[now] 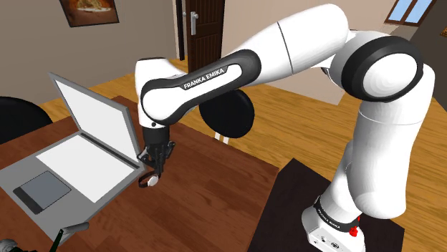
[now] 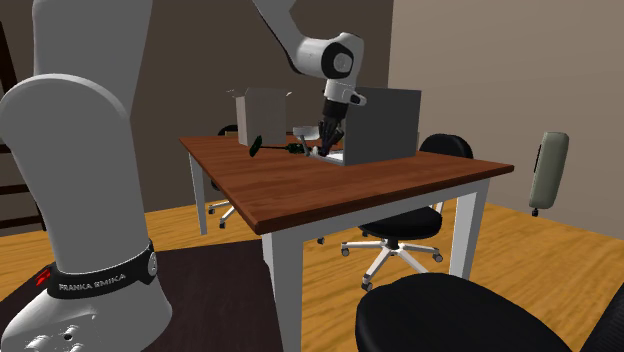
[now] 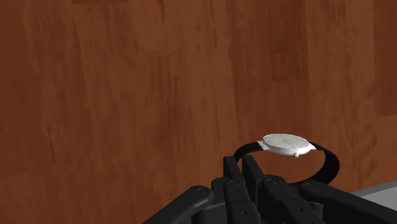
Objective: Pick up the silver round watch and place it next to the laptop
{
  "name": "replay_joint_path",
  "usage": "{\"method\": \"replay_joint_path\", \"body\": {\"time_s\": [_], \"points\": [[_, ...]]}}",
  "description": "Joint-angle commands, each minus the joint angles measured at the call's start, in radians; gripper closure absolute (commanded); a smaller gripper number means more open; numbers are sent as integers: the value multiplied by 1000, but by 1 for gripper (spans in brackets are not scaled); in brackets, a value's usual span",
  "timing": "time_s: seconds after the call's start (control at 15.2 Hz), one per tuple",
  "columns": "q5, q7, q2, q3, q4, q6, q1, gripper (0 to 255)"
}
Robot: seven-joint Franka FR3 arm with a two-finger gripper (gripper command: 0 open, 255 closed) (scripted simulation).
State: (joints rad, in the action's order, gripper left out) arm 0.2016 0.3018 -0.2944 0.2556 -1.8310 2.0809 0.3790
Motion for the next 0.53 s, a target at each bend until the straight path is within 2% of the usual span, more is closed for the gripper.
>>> {"method": "replay_joint_path", "body": {"time_s": [0.0,0.2,0.46], "points": [[0,-3,-11,0,-13,23,1,255],[-1,-9,-31,-1,-30,61,3,255],[-1,-9,-31,-1,-30,61,3,255]]}}
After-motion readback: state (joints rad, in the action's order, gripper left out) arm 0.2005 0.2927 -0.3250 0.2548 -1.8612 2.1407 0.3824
